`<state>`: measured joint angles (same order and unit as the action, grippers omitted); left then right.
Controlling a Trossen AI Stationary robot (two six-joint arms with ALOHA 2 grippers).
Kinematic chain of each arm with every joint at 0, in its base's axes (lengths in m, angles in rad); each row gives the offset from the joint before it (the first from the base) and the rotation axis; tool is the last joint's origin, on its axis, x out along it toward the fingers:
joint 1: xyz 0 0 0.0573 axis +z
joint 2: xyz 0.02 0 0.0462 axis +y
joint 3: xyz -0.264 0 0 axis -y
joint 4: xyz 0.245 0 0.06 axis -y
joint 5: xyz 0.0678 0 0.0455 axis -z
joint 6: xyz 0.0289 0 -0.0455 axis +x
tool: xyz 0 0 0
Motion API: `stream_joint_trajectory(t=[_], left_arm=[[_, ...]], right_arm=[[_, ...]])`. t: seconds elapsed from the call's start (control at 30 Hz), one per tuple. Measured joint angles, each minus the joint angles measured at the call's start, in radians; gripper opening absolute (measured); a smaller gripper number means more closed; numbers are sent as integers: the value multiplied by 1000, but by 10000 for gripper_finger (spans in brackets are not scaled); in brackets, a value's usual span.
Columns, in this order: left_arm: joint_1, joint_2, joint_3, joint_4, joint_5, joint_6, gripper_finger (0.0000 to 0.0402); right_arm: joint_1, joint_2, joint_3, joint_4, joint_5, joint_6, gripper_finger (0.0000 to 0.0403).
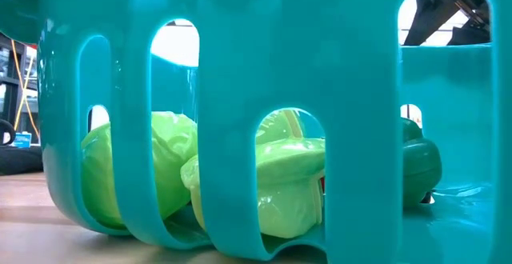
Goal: Pick and placing Produce into tupperware
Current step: Put the black cherry into the blue bin
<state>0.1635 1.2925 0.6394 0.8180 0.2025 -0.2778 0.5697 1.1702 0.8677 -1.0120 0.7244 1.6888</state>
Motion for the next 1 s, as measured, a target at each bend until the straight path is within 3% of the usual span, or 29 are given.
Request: stream_joint_trajectory(t=[0.13, 0.33, 0.6, 0.73, 1.0], left_arm=[[0, -44, 127, -214, 44, 44, 108], [0, -63, 428, -718, 67, 187, 113], [-1, -63, 775, -1287, 25, 299, 109], [-21, -63, 857, -1440, 15, 293, 111], [-126, -62, 925, -1589, -57, 243, 111]], right_arm=[[0, 0, 0, 11, 0, -15, 270], [0, 0, 0, 38, -1, -56, 270], [3, -50, 0, 47, -18, -145, 270], [2, -97, 0, 75, -18, -222, 270], [2, -171, 0, 229, -18, -396, 270]])
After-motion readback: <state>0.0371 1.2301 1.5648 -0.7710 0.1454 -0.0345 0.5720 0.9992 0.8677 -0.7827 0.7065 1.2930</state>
